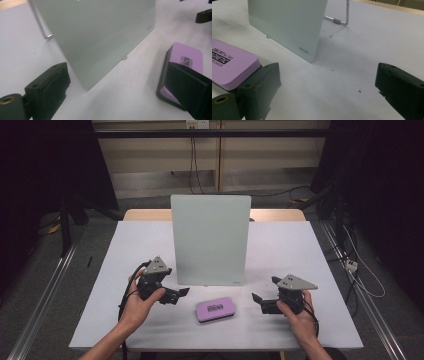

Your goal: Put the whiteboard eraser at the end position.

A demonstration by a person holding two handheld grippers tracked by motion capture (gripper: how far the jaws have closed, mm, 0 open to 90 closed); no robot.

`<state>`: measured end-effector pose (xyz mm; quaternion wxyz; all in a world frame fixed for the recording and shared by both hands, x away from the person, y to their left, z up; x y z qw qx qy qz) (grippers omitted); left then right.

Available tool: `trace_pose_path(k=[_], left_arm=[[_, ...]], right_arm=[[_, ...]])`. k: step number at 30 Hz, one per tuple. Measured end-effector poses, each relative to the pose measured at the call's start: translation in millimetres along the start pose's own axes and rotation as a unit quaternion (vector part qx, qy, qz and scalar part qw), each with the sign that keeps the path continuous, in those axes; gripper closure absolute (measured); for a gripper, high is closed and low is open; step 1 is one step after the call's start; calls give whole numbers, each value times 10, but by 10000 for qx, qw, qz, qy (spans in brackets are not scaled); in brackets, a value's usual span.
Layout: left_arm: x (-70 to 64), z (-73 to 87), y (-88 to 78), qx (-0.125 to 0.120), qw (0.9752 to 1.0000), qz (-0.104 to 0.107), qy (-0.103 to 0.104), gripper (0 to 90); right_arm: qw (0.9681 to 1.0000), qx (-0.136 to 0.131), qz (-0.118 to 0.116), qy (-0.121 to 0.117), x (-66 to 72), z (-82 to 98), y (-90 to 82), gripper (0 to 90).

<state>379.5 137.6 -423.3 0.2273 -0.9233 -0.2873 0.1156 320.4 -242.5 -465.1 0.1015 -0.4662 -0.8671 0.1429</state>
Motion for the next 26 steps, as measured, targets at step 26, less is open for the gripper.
trace_pose_path(k=[26], left_arm=[[210,480,-465,-551,9939,-780,-551,60]], right_arm=[[10000,52,77,26,-7,24,-34,58]])
Point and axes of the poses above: each handheld gripper's, and its own axes: y roughly forward along the jaws, z roughly out of its underside, x roughly to its left, the point moved 2 cm from there along y, roughly forward along the jaws, and after that the axes turned 9 degrees about -x, right-handed, at the moved point
